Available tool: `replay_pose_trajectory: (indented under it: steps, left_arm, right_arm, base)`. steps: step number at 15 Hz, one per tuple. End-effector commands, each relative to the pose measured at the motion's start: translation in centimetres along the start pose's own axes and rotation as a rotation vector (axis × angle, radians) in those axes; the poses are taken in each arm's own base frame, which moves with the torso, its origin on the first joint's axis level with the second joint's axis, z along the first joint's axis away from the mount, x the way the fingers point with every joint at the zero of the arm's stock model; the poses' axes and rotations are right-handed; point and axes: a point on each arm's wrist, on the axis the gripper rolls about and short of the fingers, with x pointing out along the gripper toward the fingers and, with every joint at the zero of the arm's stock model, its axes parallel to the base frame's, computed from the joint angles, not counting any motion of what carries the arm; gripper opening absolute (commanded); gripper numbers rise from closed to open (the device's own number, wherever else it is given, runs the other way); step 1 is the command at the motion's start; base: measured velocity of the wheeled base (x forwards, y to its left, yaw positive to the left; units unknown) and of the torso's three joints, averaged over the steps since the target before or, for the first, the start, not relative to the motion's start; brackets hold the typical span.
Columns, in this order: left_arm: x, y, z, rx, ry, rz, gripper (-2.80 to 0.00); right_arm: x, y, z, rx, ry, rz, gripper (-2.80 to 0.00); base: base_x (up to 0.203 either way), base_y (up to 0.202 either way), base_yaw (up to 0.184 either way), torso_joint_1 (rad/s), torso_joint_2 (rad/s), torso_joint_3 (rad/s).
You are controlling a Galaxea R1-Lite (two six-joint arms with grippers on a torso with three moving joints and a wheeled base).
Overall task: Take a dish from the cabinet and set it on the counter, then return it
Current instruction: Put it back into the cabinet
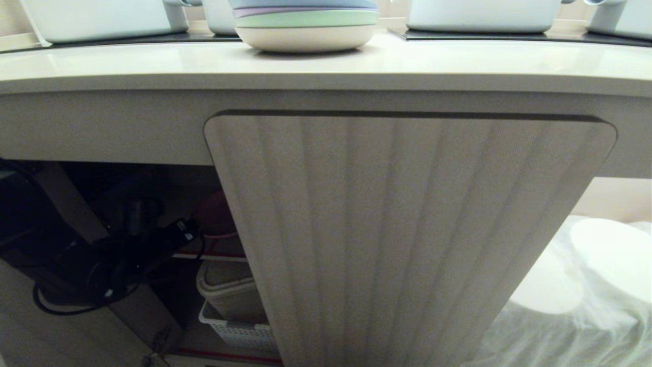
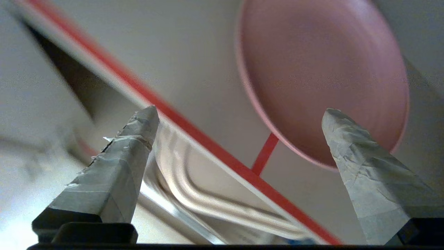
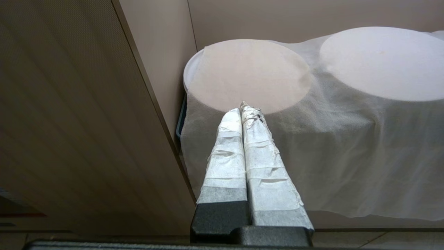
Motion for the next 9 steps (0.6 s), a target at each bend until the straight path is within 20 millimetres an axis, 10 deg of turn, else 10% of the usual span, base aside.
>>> replay_pose_trajectory:
  steps: [1,2,3,9]
  left_arm:
    - [-0.07,0.61,-0.83,0.116,-0.088,-0.046,0.0]
    - [-0.04,0.85,-1.22,0.174,-0.12,-0.059,0.0]
    - [0.01,0.97,-1.41,0.226,-0.157,-0.073,-2.8]
    - [-0.81,0.98,-1.24,0.295,-0.256,-0.119,-2.8]
  right_arm:
    - [0.0,0.0,0.0,0.001,0.0,0.0,-2.8]
    - [0.0,0.0,0.0,0.001,0.0,0.0,-2.8]
    - [0.0,0.0,0.0,0.001,0.0,0.0,-2.8]
    - [0.0,0.0,0.0,0.001,0.0,0.0,-2.8]
  base:
    - [0.0,0.0,0.0,0.0,0.0,0.0]
    - [0.0,0.0,0.0,0.0,0.0,0.0]
    - [0.0,0.0,0.0,0.0,0.0,0.0]
    - [0.0,0.0,0.0,0.0,0.0,0.0]
